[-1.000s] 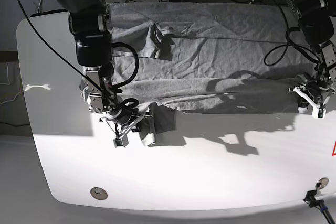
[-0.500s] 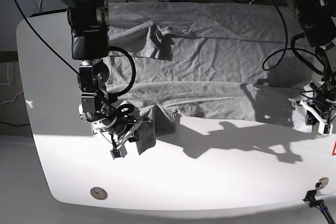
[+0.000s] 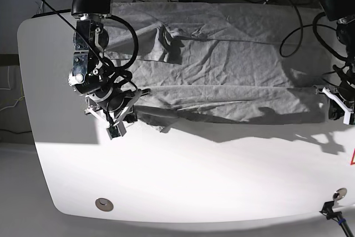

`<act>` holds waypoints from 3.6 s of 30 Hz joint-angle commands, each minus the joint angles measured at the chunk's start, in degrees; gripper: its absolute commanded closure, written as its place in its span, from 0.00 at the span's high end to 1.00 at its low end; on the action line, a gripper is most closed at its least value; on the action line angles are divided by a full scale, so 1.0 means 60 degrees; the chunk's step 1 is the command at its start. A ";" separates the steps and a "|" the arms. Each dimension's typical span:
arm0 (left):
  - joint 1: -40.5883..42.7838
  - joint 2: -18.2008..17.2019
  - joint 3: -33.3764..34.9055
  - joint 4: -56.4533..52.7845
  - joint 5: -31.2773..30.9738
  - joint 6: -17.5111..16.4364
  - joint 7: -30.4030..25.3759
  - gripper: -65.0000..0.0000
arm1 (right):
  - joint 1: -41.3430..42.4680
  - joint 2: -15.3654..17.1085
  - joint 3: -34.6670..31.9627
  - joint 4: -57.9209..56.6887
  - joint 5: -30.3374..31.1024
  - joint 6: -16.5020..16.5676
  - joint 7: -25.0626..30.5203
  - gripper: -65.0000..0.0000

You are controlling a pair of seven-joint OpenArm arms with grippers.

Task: Fold the T-shirt properly
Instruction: 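Release the hem and regrasp the shirt edge with both grippers, then drag the held shirt edge toward the robot with both grippers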

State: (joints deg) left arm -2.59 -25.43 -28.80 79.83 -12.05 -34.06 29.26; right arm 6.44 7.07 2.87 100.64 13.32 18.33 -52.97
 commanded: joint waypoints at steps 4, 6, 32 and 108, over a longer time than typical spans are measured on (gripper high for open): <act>-0.0162 -0.0223 -0.0351 0.0211 -0.0357 0.0014 0.0098 0.05 | -0.0670 0.0177 0.0070 0.1007 0.0043 0.0030 0.0206 0.00; -0.0162 -0.0238 -0.0380 0.0196 -0.0269 0.0029 0.0098 0.06 | -0.0743 0.0177 0.0070 0.0978 0.0043 0.0030 0.0206 0.00; -0.4425 -0.0223 0.1305 -0.7716 0.1577 0.0571 -0.1704 0.70 | -0.0362 0.0192 0.0070 0.0655 0.0043 0.0030 0.0220 0.00; 0.2344 0.0641 -0.1391 0.3098 0.1606 -0.0989 0.1505 0.00 | -0.3600 0.0807 0.1330 0.2413 0.0029 0.1641 0.0191 0.00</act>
State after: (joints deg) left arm 11.73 -20.29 -36.64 97.17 -2.52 -40.53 39.42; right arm -15.09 11.27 10.46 114.06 13.72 28.51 -52.58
